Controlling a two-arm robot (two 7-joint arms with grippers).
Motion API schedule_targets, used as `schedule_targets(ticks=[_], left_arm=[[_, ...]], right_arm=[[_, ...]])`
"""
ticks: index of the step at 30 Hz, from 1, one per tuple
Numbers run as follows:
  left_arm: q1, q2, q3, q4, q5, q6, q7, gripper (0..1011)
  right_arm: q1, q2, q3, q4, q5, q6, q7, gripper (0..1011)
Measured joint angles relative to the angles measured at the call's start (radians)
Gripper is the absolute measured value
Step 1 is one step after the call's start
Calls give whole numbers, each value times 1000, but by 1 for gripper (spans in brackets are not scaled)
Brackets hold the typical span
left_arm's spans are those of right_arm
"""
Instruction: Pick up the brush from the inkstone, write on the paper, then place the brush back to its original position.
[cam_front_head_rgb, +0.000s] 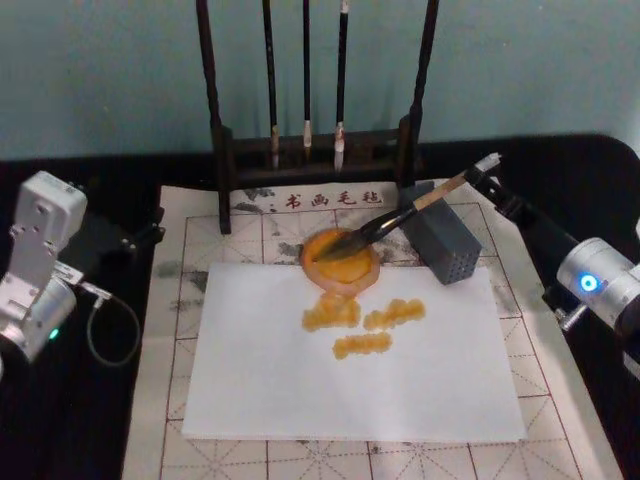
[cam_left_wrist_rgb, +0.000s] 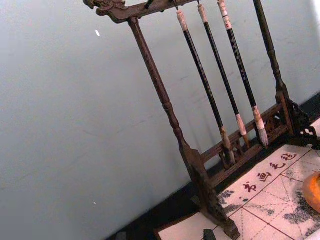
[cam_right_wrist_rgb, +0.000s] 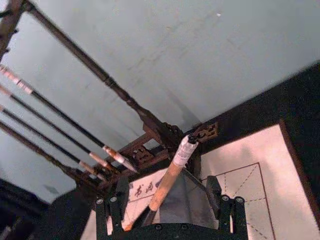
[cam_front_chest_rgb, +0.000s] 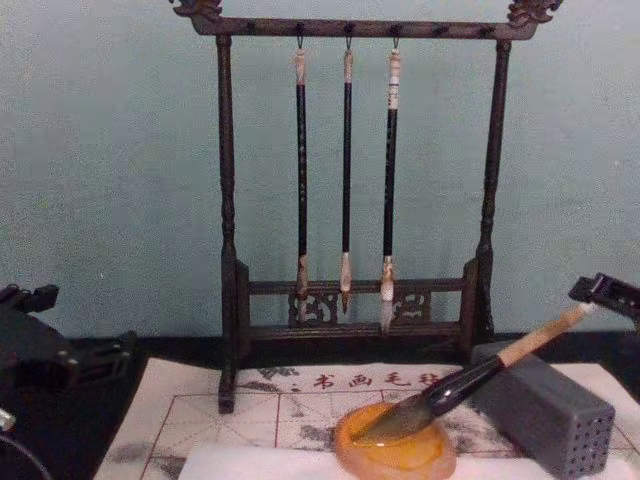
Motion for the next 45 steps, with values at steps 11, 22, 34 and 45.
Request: schedule_targets(ticks=[11,22,34,45], left_arm=[[0,0,0,0,0,0,0,1001],[0,0,0,0,0,0,0,1001],[0,0,0,0,0,0,0,1001],[0,0,0,0,0,0,0,1001]], right_arm=[[56,-66,12,50,116,57,-106,1000],[106,-84,-15,105,151,60,-126,1000],[146,-85,-44,152,179,47,-126,1000],[161,-72,-68,171,195,43,-115,1000]])
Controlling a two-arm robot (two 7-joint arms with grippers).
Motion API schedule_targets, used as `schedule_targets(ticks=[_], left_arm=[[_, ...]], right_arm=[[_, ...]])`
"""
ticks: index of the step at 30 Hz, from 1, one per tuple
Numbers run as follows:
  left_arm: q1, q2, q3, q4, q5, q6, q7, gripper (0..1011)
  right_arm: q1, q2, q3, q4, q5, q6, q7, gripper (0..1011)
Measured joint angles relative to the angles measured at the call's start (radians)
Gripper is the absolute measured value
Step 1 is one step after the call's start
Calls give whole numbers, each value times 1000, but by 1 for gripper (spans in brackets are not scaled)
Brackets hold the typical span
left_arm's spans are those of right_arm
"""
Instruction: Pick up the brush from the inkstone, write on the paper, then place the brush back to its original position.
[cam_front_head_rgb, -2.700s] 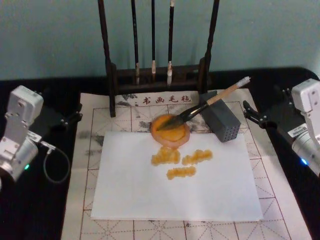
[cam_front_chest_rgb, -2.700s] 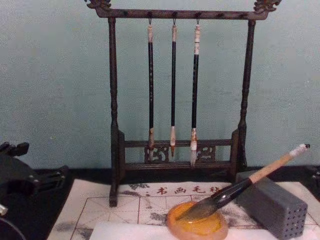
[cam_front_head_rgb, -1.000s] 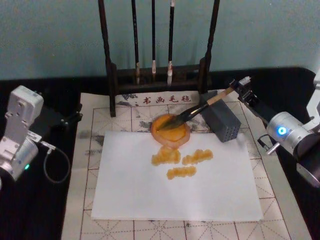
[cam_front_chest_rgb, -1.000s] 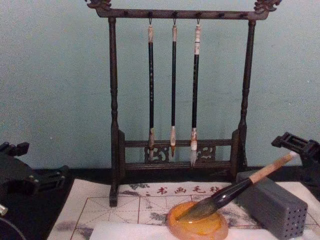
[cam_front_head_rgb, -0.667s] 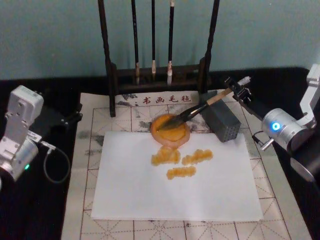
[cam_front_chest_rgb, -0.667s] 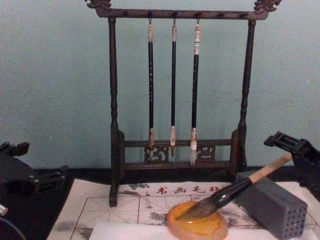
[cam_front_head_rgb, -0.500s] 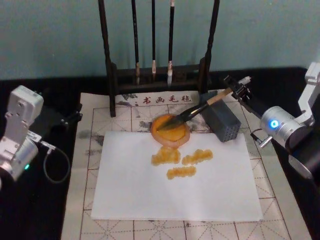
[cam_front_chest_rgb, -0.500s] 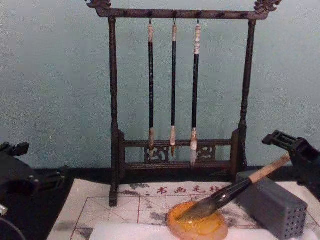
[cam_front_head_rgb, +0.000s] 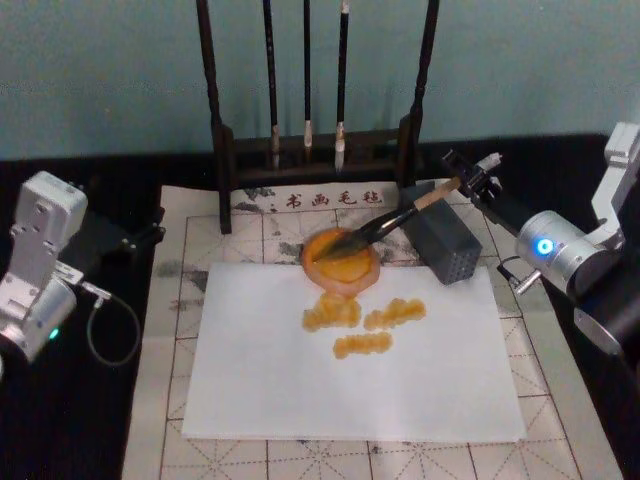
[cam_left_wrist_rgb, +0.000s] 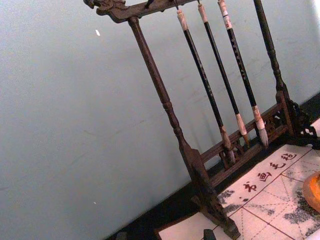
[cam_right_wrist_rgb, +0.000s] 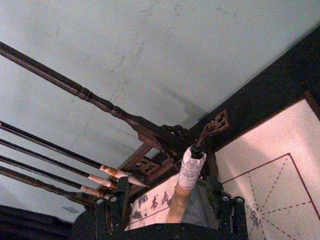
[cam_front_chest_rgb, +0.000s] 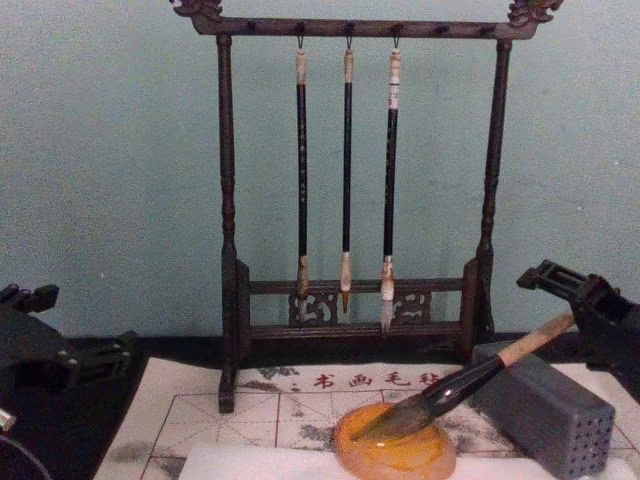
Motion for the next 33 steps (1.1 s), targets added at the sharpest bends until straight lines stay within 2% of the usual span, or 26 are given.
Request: schedule_targets(ticks=[13,24,27,28,29,33], left_arm=[[0,0,0,0,0,0,0,1001],[0,0,0,0,0,0,0,1001],[0,0,0,0,0,0,0,1001],[0,0,0,0,0,0,0,1001],[0,0,0,0,0,0,0,1001],[0,0,0,0,0,0,0,1001]], right_arm=[[-2,-1,3,-2,0,0,0,993],[-3,-2,4,-3,0,0,0,721],[-3,-2,4,-3,0,0,0,632],[-3,-2,5,-4,-1,0,0,563],[-3,-2,5,-4,-1,0,0,563],[-3,-2,5,-4,-1,0,0,431]])
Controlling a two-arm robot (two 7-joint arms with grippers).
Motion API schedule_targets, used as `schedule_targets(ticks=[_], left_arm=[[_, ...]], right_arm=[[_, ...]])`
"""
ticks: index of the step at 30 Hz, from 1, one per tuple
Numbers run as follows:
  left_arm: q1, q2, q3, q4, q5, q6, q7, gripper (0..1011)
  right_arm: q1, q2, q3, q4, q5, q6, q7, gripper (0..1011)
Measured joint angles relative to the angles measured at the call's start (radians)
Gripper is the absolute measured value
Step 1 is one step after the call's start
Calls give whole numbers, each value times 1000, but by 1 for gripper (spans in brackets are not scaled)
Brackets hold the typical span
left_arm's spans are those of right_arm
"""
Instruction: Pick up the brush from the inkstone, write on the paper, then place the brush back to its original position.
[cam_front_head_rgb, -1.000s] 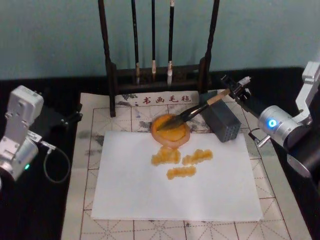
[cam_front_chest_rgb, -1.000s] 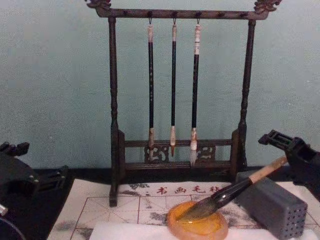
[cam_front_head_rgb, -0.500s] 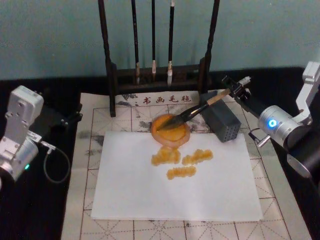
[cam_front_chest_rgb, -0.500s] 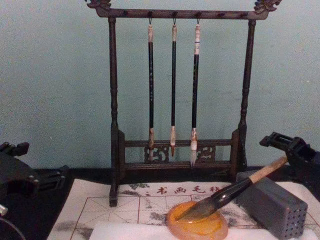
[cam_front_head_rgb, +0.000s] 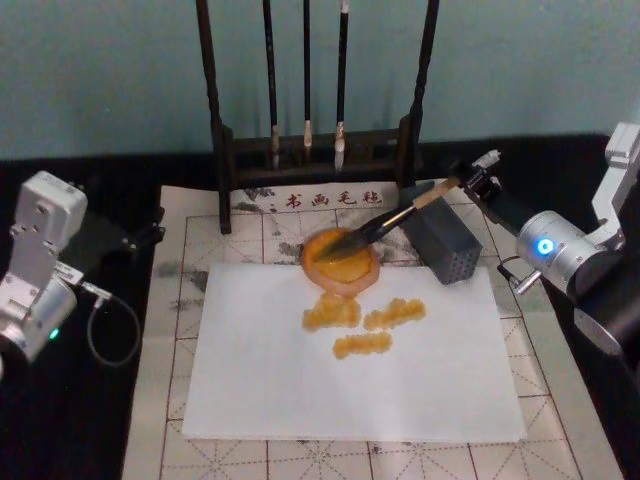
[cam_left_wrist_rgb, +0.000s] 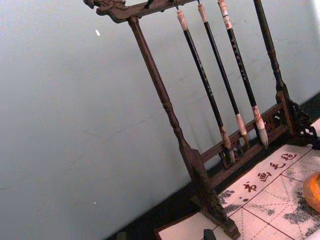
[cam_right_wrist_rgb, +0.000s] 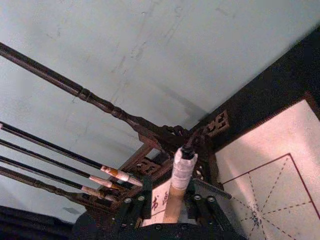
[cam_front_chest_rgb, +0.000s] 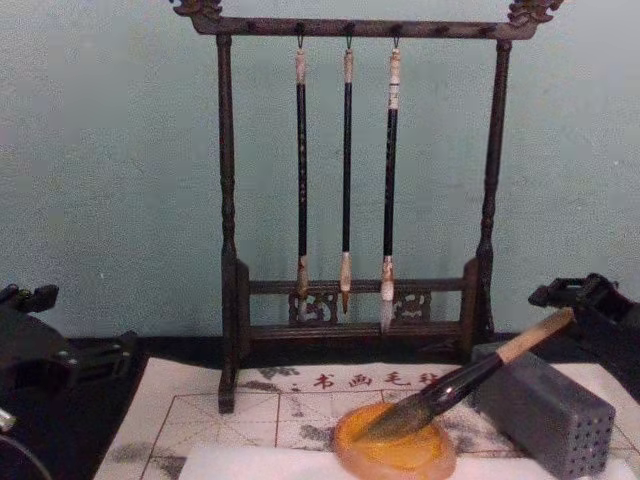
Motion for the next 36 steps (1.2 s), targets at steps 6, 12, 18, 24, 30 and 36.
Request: schedule_targets(ticks=[6,12,18,24,30,36], left_arm=[[0,0,0,0,0,0,0,1001],[0,0,0,0,0,0,0,1001],[0,0,0,0,0,0,0,1001],[0,0,0,0,0,0,0,1001],[0,0,0,0,0,0,0,1001],[0,0,0,0,0,0,0,1001]], right_arm=[[0,0,0,0,0,0,0,224],[0,0,0,0,0,0,0,181],[0,0,0,0,0,0,0,181],[0,0,0,0,0,0,0,181],[0,5,-5,0,10,-3,9,181],[2,15,-16,-10,34,-3,26,181]])
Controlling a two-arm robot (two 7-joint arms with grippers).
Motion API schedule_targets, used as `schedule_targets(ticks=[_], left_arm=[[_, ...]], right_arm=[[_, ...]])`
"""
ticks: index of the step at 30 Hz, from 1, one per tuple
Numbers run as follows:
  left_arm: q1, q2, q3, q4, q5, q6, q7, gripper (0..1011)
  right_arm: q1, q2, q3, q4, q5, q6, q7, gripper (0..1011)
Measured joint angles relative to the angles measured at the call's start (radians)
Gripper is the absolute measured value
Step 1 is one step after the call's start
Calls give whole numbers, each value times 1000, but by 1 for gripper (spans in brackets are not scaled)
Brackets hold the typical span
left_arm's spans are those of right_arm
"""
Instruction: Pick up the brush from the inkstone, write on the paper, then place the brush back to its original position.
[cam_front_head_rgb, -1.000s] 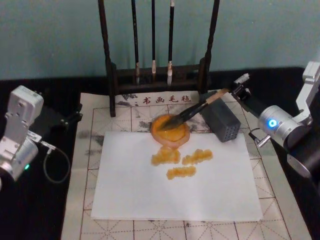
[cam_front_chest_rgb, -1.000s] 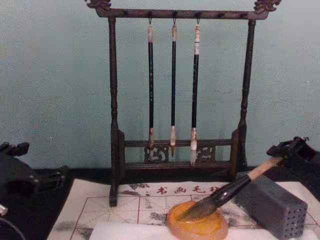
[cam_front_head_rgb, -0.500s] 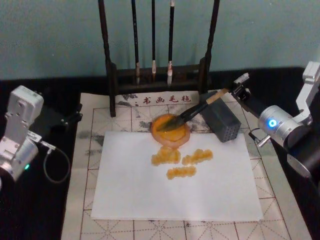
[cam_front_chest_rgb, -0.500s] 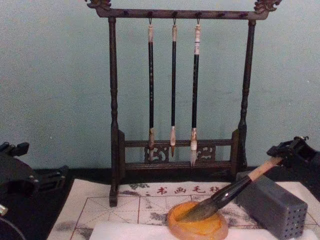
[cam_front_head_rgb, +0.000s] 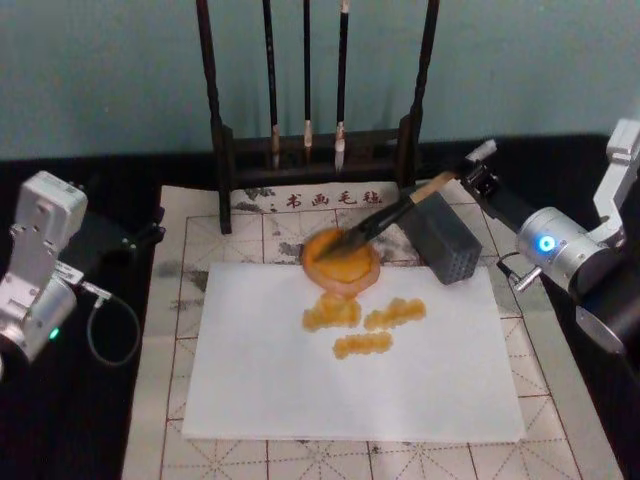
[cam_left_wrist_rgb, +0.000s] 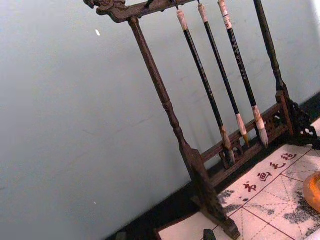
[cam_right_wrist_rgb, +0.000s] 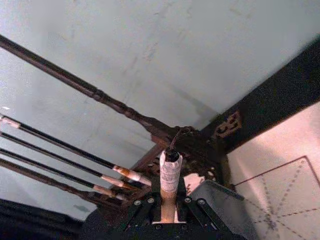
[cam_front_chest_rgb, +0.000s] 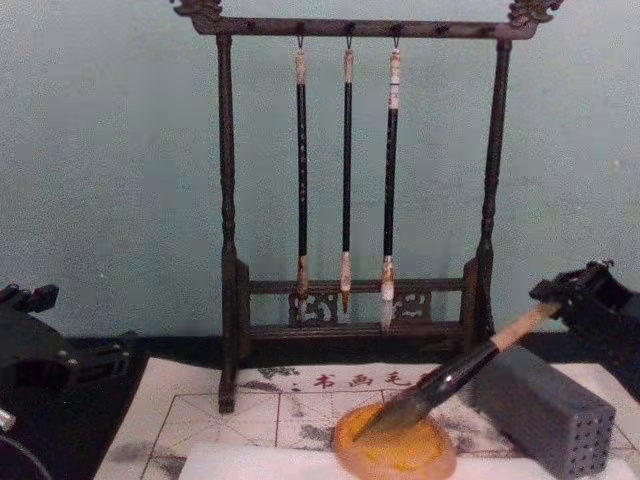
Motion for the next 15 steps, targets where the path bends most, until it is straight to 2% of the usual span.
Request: schedule_targets(ticks=[5,15], left_arm=[[0,0,0,0,0,0,0,1001],[0,0,0,0,0,0,0,1001]], right_arm=[[-3,13,-10,-22,18,1,11,181],[-19,51,-32,-68,18,-16,11,181]])
